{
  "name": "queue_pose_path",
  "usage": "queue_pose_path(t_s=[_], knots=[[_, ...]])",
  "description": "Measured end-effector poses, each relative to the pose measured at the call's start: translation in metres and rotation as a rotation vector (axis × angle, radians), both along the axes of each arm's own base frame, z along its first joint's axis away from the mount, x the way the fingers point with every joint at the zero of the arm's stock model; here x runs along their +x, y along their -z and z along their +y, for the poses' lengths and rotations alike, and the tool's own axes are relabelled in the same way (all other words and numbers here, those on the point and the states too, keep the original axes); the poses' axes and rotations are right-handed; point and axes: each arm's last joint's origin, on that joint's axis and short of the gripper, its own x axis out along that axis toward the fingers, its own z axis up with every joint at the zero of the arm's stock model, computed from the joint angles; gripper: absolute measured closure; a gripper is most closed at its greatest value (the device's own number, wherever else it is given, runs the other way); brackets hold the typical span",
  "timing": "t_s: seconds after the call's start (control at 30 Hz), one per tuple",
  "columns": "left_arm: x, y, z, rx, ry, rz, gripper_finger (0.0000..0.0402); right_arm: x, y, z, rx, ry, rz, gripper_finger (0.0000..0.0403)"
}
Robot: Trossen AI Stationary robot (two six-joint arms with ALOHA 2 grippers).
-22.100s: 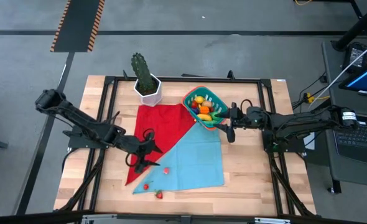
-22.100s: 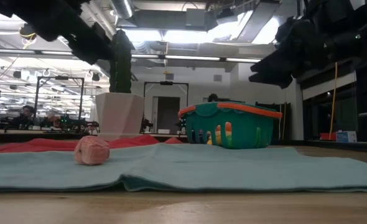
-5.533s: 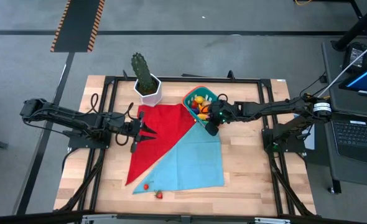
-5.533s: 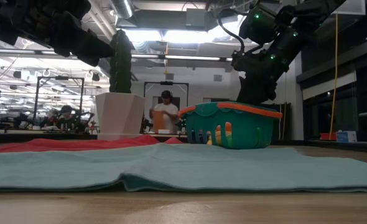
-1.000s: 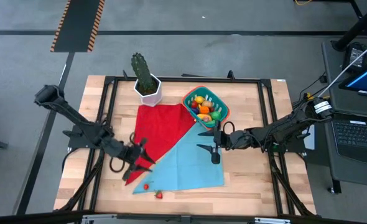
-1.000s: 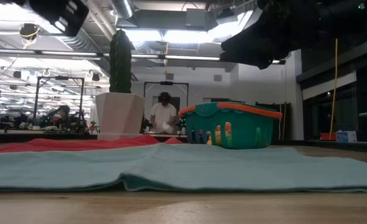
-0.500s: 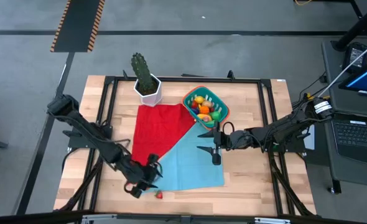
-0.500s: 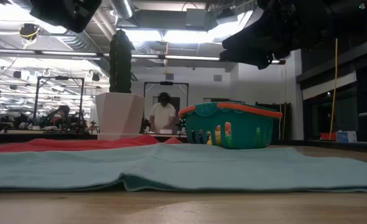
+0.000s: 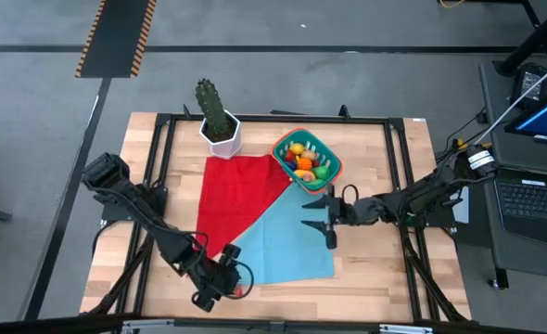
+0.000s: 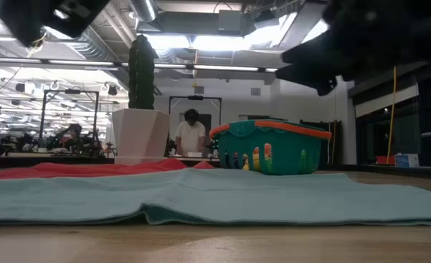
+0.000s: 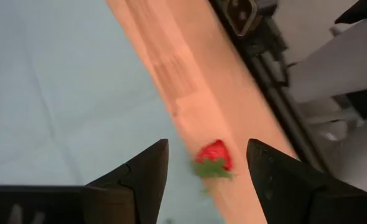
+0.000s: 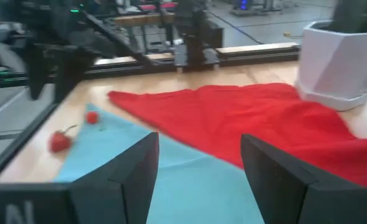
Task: Build produce basket
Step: Put the red strawberry into the blue basket
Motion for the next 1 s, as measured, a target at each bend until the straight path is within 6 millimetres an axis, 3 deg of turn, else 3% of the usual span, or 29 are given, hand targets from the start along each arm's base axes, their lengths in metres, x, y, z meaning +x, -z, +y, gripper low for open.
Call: queue_pose_path(t_s=[0.27, 0.5, 1.0], knots=[[-0.006, 0.004, -0.009, -0.024, 0.005, 0.026, 0.0193, -0.013, 0.003, 0.022, 0.049, -0.094, -0.013, 0.0177], [0.000, 0.034, -0.014, 0.043, 0.007, 0.095, 0.0193, -0.015, -0.001, 0.036, 0.060, -0.149, -0.026, 0.0177], [0.006, 0.049, -0.022, 0.067, 0.025, 0.139, 0.0193, -0.021, -0.001, 0.047, 0.112, -0.190, -0.022, 0.0177]])
